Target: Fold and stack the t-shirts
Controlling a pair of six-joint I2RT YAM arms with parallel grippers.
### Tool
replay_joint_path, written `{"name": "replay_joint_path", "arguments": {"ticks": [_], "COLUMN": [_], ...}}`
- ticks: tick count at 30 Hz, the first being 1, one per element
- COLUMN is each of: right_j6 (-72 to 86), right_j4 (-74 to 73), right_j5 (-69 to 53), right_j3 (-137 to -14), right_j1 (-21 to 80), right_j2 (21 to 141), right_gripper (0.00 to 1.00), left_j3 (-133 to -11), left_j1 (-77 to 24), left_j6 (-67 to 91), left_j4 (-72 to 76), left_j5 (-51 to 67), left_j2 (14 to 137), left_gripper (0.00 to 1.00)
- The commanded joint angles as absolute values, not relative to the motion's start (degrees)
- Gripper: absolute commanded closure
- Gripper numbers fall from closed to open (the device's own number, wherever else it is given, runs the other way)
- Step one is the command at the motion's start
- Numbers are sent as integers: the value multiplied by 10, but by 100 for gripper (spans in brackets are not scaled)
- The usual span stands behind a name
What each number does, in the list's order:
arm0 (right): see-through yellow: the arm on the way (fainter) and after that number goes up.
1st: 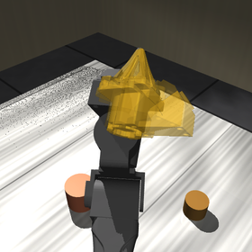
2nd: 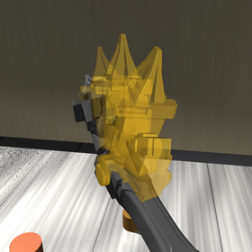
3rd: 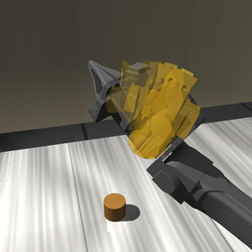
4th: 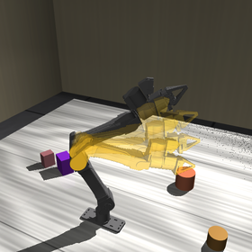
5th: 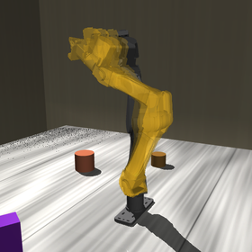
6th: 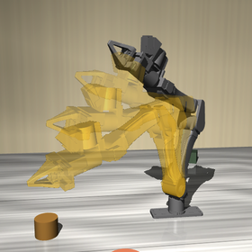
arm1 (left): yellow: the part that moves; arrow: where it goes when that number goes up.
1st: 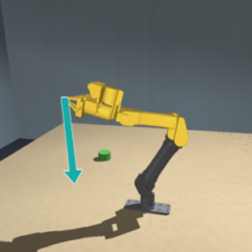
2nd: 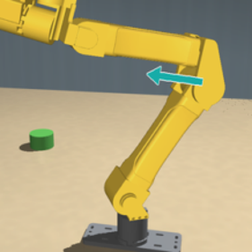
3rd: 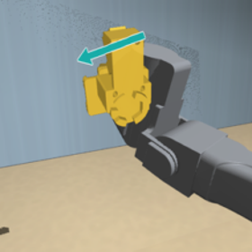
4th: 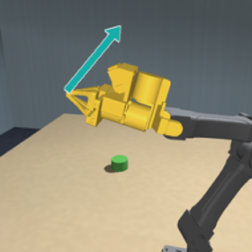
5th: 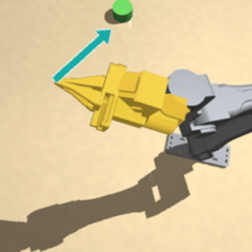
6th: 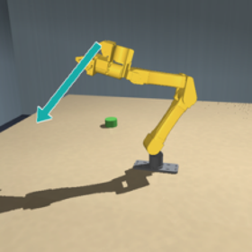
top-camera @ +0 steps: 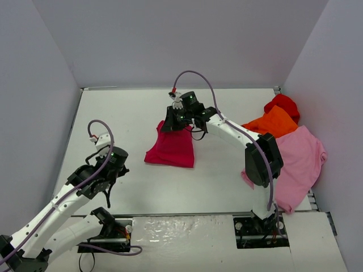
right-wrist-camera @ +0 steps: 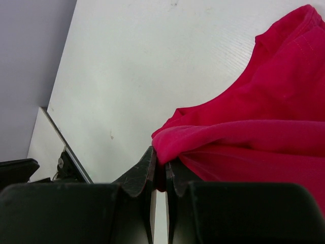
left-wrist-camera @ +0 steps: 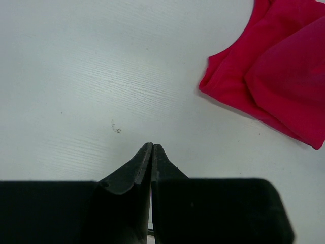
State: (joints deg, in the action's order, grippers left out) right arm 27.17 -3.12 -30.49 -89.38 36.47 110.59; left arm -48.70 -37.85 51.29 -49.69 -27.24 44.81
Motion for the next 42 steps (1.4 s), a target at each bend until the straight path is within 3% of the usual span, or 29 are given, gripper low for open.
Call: {"name": "replay_joint_path", "arguments": {"ticks": [1,2,3,5,7,9,15,23,31,42], "right_j6": [294,299,301,300,292,271,244,230,238,224], "right_j4": [85,104,117,119,116,117,111,-11,-98,-243], "right_j5": [-347,-345,-339,-321,-313,-281,-163,-114,-80,71], "right_j3": [-901,-893,-891,-895,-903,-903,-882,-851,-917,-1086], "right_j1": [366,364,362,358,356,358,361,414,503,531], "right_j2": [1094,1092,1095,1112,1126,1130,1073,1025,1115,1251], "right_gripper": [100,100,90,50,39,33,32,36,41,43], "left_j3": [-489,-488,-487,-485,-484,-483,-482,-488,-479,-469], "left_j1": [-375,-375,-375,-375,-375,-375,-374,-373,-371,-365], "left_j6": [518,518,518,518,516,515,513,501,505,505], "left_j4": [-468,-467,-467,-464,-461,-460,-457,-439,-426,-447], "left_j5": [-278,-278,-277,-274,-272,-271,-266,-259,-247,-253], "left_j2": [461,462,463,467,471,474,496,524,533,517], "left_gripper": [100,100,100,100,100,100,100,100,100,100]}}
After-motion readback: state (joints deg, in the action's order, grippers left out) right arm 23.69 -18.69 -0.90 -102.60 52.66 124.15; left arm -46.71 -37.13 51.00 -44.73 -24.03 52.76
